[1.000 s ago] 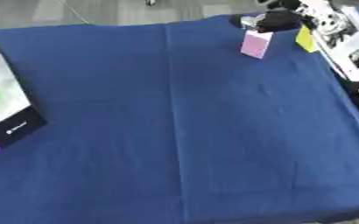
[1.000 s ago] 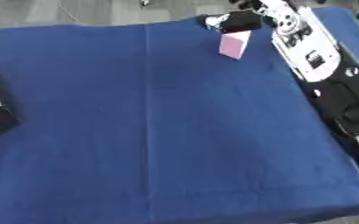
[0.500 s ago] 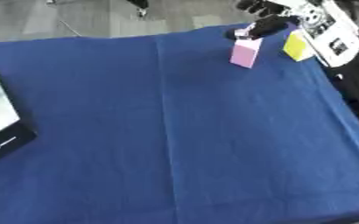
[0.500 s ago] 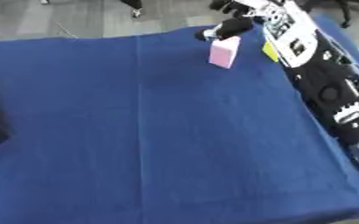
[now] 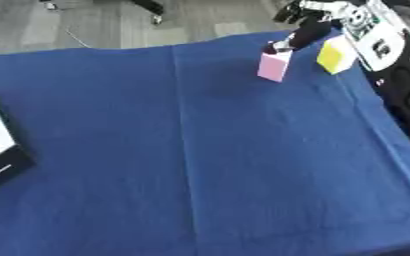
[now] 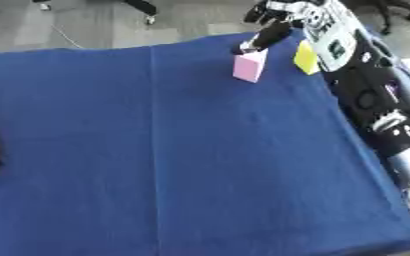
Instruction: Pick up the objects with one hand, pass them to the other hand, and then place them into the box on the other side of the table.
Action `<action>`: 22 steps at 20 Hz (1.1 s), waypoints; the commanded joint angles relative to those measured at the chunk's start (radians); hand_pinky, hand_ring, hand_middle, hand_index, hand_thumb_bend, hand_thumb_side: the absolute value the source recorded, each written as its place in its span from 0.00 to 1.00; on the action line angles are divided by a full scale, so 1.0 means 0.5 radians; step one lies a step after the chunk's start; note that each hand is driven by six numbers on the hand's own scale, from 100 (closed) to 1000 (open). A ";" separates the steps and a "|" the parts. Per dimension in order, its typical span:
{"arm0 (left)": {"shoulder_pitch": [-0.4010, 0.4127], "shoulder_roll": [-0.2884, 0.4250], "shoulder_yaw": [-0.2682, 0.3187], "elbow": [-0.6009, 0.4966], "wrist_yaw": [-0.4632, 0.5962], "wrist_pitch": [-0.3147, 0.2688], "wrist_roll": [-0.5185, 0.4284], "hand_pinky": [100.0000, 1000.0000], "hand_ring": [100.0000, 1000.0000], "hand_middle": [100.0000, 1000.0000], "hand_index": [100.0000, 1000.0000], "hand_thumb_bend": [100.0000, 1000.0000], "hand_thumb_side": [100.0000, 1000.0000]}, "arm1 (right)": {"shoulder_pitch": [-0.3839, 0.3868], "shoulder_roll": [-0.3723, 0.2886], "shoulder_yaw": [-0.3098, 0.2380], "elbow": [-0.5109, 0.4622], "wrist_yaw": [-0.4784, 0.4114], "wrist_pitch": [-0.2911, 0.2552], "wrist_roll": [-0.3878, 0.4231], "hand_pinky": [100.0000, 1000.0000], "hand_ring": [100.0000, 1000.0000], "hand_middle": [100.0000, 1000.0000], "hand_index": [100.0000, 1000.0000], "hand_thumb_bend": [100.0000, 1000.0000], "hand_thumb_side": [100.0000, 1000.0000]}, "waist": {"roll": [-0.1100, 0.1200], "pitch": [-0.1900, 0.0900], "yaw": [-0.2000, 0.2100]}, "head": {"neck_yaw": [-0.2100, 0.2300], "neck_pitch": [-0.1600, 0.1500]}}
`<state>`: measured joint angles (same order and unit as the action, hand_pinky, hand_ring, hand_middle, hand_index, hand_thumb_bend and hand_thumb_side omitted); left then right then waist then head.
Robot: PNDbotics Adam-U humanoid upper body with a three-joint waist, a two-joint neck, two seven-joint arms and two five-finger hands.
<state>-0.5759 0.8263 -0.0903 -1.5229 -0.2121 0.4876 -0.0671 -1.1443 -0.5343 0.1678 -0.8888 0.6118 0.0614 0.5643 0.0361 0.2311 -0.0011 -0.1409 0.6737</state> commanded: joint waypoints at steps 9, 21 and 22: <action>-0.032 0.051 0.032 -0.035 0.017 0.007 0.016 0.72 0.61 0.60 0.75 0.48 0.40 | -0.100 -0.006 -0.115 0.127 0.208 -0.051 0.031 0.93 0.94 0.88 0.87 0.48 0.32 | 0.001 0.042 0.023 | -0.019 0.025; -0.031 0.048 0.039 -0.043 0.020 0.014 0.023 0.72 0.62 0.60 0.75 0.49 0.40 | -0.120 -0.004 -0.183 0.218 0.385 0.001 -0.089 0.93 0.94 0.88 0.87 0.51 0.31 | 0.004 0.105 0.069 | -0.049 0.001; -0.030 0.049 0.040 -0.044 0.020 0.015 0.024 0.72 0.62 0.60 0.75 0.49 0.40 | -0.121 -0.006 -0.190 0.224 0.402 0.006 -0.101 0.92 0.94 0.88 0.87 0.51 0.31 | 0.004 0.109 0.073 | -0.052 -0.001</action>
<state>-0.5760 0.8256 -0.0890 -1.5290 -0.2053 0.4942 -0.0595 -1.1789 -0.5211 0.0847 -0.7717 0.7989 0.0606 0.5243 0.0364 0.2888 0.0343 -0.1618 0.6829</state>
